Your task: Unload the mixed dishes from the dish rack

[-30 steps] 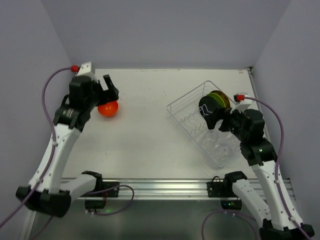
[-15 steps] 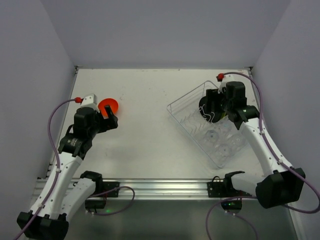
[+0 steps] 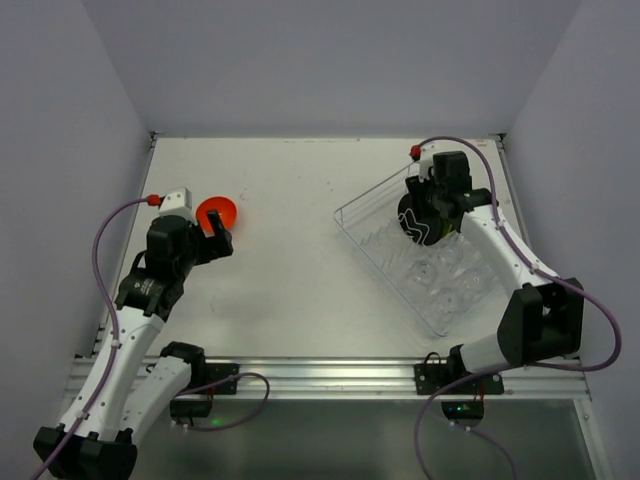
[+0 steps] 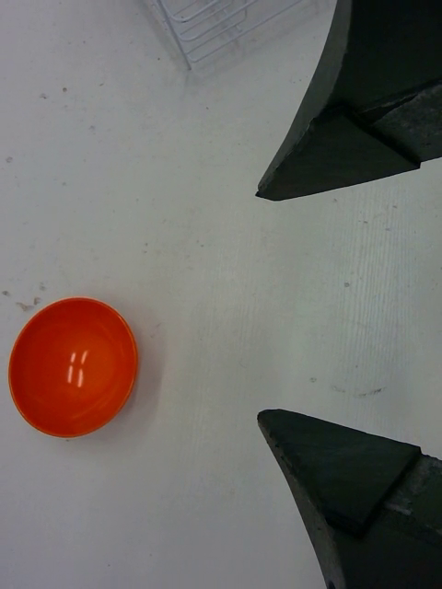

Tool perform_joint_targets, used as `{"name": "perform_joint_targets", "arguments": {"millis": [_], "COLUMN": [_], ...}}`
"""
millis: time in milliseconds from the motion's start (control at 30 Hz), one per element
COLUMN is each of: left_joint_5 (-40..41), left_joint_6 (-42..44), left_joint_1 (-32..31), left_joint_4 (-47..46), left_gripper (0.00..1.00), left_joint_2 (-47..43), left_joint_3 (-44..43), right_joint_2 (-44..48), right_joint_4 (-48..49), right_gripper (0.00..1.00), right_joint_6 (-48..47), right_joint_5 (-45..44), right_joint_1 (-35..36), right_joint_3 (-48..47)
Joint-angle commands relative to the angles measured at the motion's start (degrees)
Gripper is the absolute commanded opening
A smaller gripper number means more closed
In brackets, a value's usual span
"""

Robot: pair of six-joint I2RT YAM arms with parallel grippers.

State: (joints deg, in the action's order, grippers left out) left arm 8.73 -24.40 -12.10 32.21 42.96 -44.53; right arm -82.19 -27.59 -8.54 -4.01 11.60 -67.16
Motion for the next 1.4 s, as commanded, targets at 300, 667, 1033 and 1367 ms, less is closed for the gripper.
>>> {"name": "perform_joint_targets", "arguments": {"millis": [300,667,1033,1367], "left_joint_5": [-1.6,-2.0,-2.2,-2.1], "left_joint_6": [2.0,2.1,2.1,2.0], "left_joint_1": [-0.6,-1.1,-1.7,-1.8], "left_joint_4": [-2.8,-2.9,-2.9,-3.2], "left_gripper": [1.0,1.0,1.0,1.0], "left_joint_2": [0.1,-0.2,0.0,-0.7], "left_joint_3": [0.4,0.6,0.8,0.9], "right_joint_2": [-1.0,-3.1,-6.2,-8.5], "right_joint_4": [6.2,5.3,5.4,5.4], "right_gripper": [0.51,0.48,0.22,0.1], "right_joint_6": [-6.5,-6.8,-8.3,-9.6], "right_joint_5": [-2.9,-0.9,-1.0,1.4], "right_joint_1": [-0.5,-1.9,-1.9,-2.1], "right_joint_3": [-2.0,-2.5,-1.7,-1.9]}}
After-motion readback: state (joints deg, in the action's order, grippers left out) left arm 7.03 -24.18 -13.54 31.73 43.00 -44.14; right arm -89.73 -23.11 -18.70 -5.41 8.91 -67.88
